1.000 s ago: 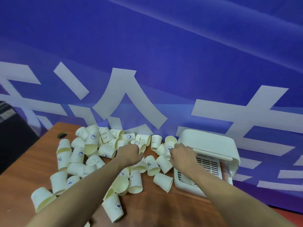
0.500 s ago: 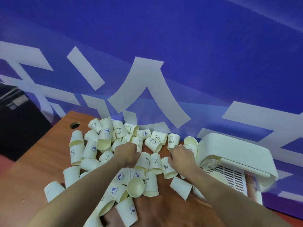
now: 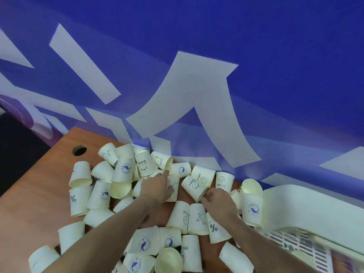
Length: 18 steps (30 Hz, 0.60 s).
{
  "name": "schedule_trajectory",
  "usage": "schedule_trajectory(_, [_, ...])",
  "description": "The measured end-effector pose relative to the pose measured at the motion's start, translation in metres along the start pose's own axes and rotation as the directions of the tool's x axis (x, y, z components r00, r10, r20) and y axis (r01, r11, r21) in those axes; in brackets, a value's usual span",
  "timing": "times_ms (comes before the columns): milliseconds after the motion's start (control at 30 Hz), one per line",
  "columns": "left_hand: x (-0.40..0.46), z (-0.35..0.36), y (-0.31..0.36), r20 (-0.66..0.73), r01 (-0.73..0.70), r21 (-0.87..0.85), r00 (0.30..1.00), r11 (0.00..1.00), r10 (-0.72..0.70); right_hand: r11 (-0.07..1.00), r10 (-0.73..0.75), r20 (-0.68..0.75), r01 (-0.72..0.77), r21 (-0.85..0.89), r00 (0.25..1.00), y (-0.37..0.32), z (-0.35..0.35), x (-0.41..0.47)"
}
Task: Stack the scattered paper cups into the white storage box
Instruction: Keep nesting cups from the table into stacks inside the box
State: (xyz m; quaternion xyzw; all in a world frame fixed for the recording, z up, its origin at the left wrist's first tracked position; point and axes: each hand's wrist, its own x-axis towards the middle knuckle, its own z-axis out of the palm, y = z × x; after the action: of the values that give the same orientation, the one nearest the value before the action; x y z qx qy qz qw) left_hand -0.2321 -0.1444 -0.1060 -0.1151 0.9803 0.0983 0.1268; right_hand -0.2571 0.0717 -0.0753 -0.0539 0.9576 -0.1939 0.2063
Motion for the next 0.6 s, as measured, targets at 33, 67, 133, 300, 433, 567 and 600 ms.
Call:
schedule_trajectory(33, [0.007,0.002,-0.002,-0.001,-0.004,0.013,1.000,1.000,0.004,0.997,0.039,0.005,-0.039,0.059,0.999,0.000,0.005,0.008])
schedule_trajectory(67, [0.013,0.003,-0.004,0.006,-0.007,0.026,1.000,1.000,0.006,0.992,0.077,0.008,-0.077,0.101,0.997,0.000,0.010,0.016])
schedule_trajectory(133, [0.021,0.005,-0.006,0.028,-0.014,0.050,1.000,0.999,0.013,0.980,0.131,0.026,-0.134,0.147,0.991,0.003,0.018,0.027])
schedule_trajectory(300, [0.030,0.006,-0.005,0.079,-0.040,0.092,0.996,0.995,0.033,0.953,0.155,0.074,-0.169,0.250,0.985,0.003,0.035,0.041])
schedule_trajectory(433, [0.029,0.004,-0.005,0.084,-0.034,0.058,0.996,0.998,0.029,0.915,0.216,0.052,-0.221,0.338,0.975,0.001,0.038,0.044])
schedule_trajectory(567, [0.018,-0.003,-0.004,0.067,-0.042,0.036,0.997,0.998,0.039,0.904,0.203,0.030,-0.199,0.379,0.979,-0.001,0.035,0.036])
schedule_trajectory(600, [0.015,-0.006,-0.003,0.060,-0.041,0.029,0.997,0.999,0.039,0.908,0.186,0.018,-0.179,0.379,0.982,-0.001,0.033,0.032])
